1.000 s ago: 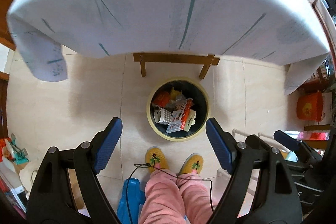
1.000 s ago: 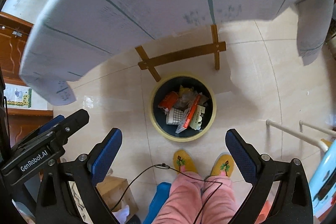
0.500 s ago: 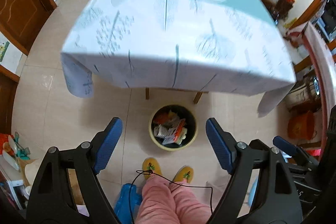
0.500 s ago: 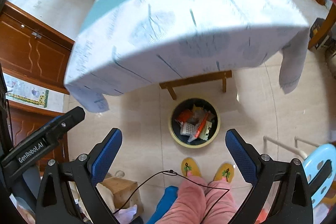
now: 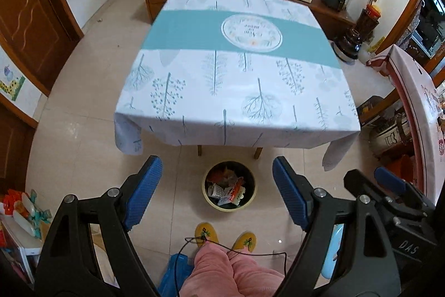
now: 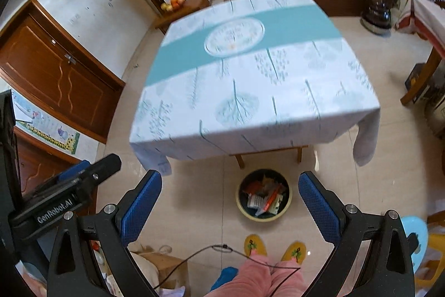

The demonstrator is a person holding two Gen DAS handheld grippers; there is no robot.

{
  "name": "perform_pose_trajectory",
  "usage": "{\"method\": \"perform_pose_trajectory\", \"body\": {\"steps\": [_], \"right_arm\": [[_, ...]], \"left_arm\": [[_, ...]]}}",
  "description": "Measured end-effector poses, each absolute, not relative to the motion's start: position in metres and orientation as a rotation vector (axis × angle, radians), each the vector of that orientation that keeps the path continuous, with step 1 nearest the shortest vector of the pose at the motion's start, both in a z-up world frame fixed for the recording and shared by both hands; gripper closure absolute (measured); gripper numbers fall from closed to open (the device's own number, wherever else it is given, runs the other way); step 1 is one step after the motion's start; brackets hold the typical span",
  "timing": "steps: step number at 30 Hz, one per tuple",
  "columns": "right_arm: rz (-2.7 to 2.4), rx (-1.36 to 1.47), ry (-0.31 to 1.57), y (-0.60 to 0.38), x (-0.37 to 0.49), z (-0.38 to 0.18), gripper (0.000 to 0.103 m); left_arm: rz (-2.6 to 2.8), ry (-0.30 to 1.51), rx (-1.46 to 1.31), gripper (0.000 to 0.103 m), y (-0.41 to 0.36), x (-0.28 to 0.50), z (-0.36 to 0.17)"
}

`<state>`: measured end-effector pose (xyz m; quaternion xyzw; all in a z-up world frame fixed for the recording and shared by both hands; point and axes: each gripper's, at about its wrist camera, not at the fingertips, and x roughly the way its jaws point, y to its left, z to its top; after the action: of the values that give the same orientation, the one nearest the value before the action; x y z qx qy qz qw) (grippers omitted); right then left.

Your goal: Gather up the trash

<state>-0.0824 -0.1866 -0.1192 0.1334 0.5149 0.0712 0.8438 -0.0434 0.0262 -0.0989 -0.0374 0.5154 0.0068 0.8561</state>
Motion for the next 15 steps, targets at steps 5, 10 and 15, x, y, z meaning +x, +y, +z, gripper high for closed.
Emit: {"method": "perform_pose_trajectory", "body": {"steps": [5,10,15], "right_arm": [[0.145,0.249,1.010,-0.177,-0.092,-0.072,0.003],[0.134,0.207,0.939,-0.165,-0.103,-0.037,0.003],[0.125,0.170,0.879,-0.156,-0.108,-0.012,0.003]], "left_arm": [[0.024,1.030,-0.067,0.023,0.026,-0.056,-0.063],[0.026,0.991,-0.075,0.023,0.028,-0.067,-0.036],[0.023,0.974,-0.053,0.023,0.028,-0.069,-0.021]]}}
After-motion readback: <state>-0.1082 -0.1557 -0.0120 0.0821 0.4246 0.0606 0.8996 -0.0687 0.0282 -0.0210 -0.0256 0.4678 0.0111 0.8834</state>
